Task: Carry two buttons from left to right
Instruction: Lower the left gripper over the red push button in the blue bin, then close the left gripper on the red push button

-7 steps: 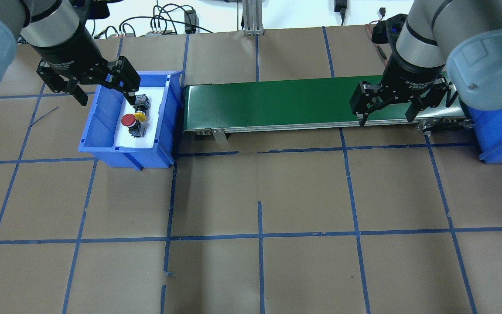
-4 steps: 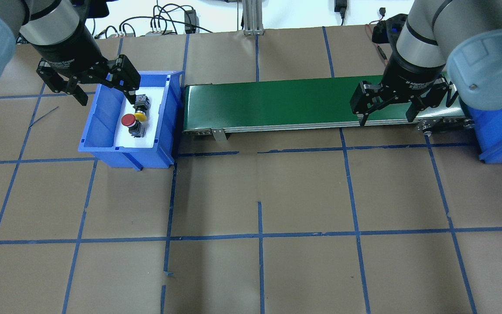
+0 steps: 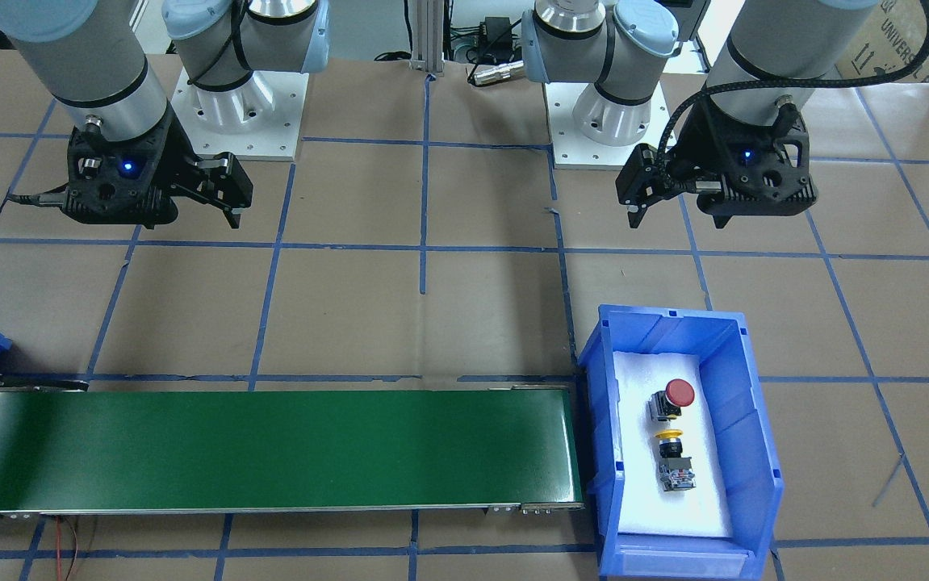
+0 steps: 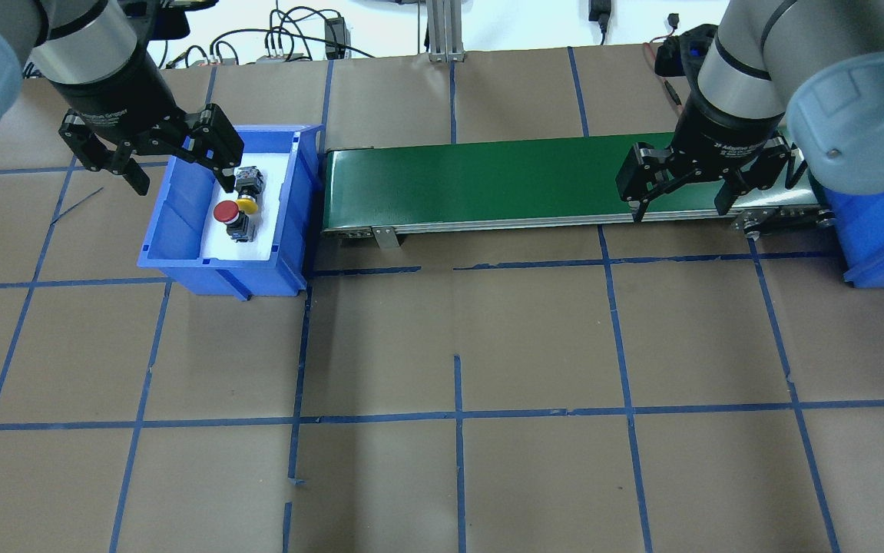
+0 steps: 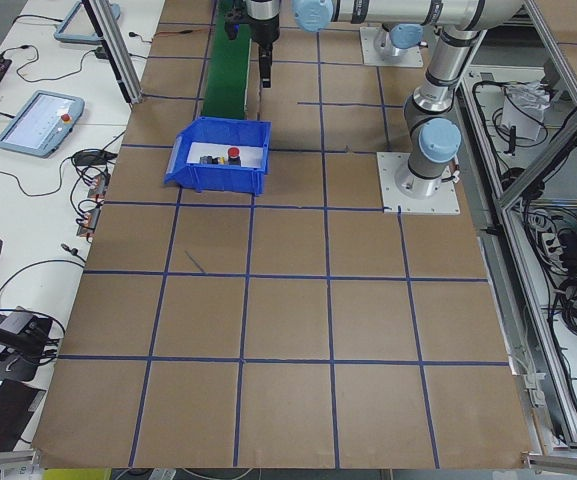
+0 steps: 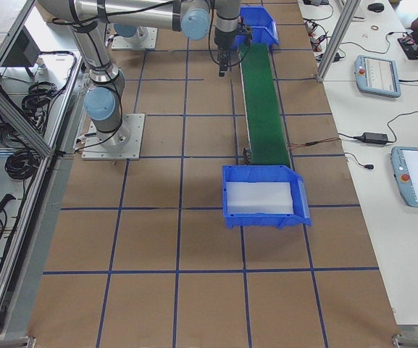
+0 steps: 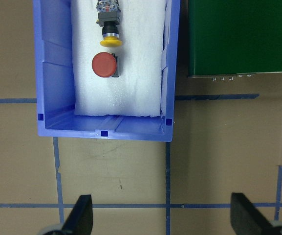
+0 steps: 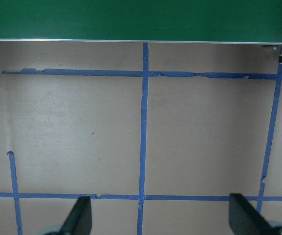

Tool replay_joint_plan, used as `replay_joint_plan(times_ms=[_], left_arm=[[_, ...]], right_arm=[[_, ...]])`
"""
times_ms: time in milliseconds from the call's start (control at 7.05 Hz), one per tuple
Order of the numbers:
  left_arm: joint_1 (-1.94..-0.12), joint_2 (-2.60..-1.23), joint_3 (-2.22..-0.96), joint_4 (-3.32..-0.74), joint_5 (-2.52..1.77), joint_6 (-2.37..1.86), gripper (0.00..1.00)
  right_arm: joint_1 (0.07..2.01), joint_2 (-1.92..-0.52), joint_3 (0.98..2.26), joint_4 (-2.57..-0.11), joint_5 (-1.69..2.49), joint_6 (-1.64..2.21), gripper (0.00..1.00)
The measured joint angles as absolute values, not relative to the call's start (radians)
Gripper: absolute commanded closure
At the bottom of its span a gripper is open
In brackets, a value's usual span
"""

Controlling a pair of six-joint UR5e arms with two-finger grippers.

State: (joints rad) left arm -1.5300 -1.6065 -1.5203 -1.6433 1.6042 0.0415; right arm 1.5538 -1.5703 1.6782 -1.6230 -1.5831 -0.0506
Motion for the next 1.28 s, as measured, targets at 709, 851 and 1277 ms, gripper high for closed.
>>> replay_joint_plan(times_ms=[709,851,1277], left_arm=[[-1.514,-1.793,-1.522,-1.433,1.563,0.050,0.00],[-1.502,-1.832,-1.520,-1.384,1.563,0.048,0.00],[-1.438,-1.877,-1.557,-1.323,1.561,0.058,0.00]], right_arm=[[1.554,-1.569,1.678,-1.623,-1.584,-0.050,0.00],[1.554,-1.570,1.678,-1.623,-1.584,-0.050,0.00],[1.553,-1.569,1.678,-1.623,-1.584,-0.051,0.00]])
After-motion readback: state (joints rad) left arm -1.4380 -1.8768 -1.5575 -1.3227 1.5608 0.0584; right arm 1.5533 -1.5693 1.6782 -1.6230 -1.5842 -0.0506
